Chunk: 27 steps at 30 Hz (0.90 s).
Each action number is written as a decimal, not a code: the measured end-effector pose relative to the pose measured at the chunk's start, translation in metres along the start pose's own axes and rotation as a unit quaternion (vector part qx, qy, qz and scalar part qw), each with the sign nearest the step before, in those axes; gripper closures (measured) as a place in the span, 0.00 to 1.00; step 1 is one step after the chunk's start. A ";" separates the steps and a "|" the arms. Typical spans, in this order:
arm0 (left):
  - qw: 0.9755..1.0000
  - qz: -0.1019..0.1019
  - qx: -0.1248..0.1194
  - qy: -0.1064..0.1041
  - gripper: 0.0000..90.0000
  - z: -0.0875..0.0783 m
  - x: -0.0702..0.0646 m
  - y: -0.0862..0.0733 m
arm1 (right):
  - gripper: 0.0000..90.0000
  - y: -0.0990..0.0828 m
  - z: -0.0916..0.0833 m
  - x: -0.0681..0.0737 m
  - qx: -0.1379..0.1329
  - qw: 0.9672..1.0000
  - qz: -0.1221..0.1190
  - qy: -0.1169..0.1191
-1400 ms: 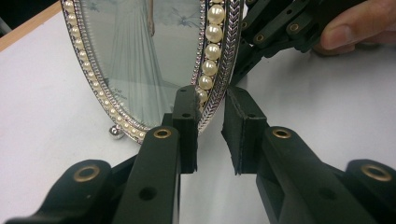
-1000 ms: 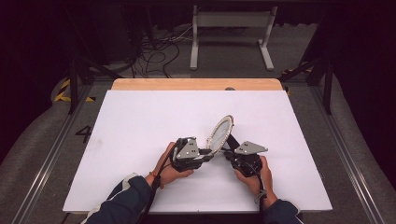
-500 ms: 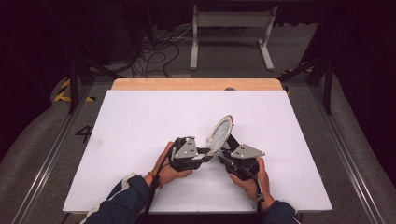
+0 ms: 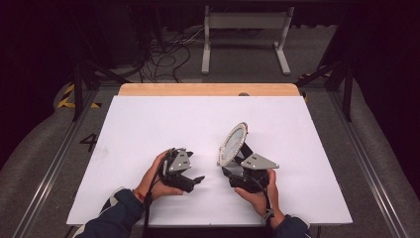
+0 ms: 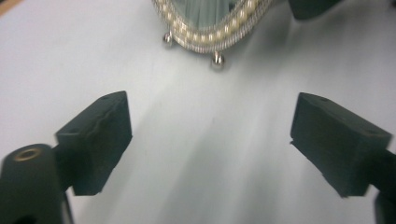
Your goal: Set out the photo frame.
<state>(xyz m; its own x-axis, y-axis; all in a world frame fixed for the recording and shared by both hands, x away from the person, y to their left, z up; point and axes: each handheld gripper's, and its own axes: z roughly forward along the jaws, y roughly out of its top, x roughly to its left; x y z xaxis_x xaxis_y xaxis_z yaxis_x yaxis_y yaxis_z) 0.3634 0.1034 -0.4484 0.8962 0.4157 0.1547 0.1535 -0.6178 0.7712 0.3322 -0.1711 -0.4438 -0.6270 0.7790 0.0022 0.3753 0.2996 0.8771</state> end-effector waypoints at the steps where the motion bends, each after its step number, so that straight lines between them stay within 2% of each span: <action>1: 1.000 0.000 0.000 0.000 0.11 0.000 0.000 0.000 | 0.43 0.000 0.000 0.000 0.000 1.000 0.000 0.000; 2: 1.000 -0.007 -0.004 -0.001 0.11 -0.005 -0.001 -0.005 | 0.42 0.001 0.001 0.001 -0.001 1.000 0.001 -0.003; 3: 1.000 -0.005 -0.004 -0.002 0.09 -0.008 0.000 -0.008 | 0.41 0.002 0.003 0.002 -0.001 1.000 0.002 -0.005; 6: 1.000 -0.027 -0.009 0.002 0.07 -0.021 0.001 -0.018 | 0.39 0.004 0.006 0.001 -0.004 1.000 0.017 -0.007; 9: 0.999 -0.042 -0.004 0.014 0.06 -0.029 0.002 -0.028 | 0.37 0.006 0.010 0.001 -0.006 0.999 0.031 -0.006; 12: 0.999 -0.039 0.009 0.027 0.06 -0.034 0.001 -0.036 | 0.35 0.009 0.015 0.001 -0.014 0.997 0.081 -0.010; 13: 0.999 -0.038 0.012 0.030 0.06 -0.035 0.001 -0.038 | 0.36 0.010 0.017 0.002 -0.014 0.996 0.085 -0.013; 14: 0.999 -0.037 0.015 0.032 0.07 -0.037 0.001 -0.038 | 0.36 0.010 0.019 0.002 -0.014 0.996 0.081 -0.022; 19: 0.998 -0.041 0.008 0.042 0.07 -0.043 0.004 -0.038 | 0.45 0.012 0.023 0.004 -0.028 0.995 0.083 -0.038; 25: 0.997 -0.044 0.013 0.055 0.07 -0.048 0.003 -0.043 | 0.48 0.012 0.030 0.007 -0.020 0.995 0.083 -0.053; 27: 0.997 -0.043 0.014 0.056 0.07 -0.048 0.001 -0.043 | 0.54 0.012 0.030 0.006 -0.023 0.994 0.084 -0.059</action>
<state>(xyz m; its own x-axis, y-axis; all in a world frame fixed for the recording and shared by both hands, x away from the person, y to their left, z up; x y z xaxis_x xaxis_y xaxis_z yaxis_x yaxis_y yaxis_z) 0.3382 0.1625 -0.4518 0.8270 0.5396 0.1579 0.2413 -0.5943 0.7672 0.3536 -0.1463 -0.4480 -0.4725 0.8760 0.0968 0.4345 0.1360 0.8903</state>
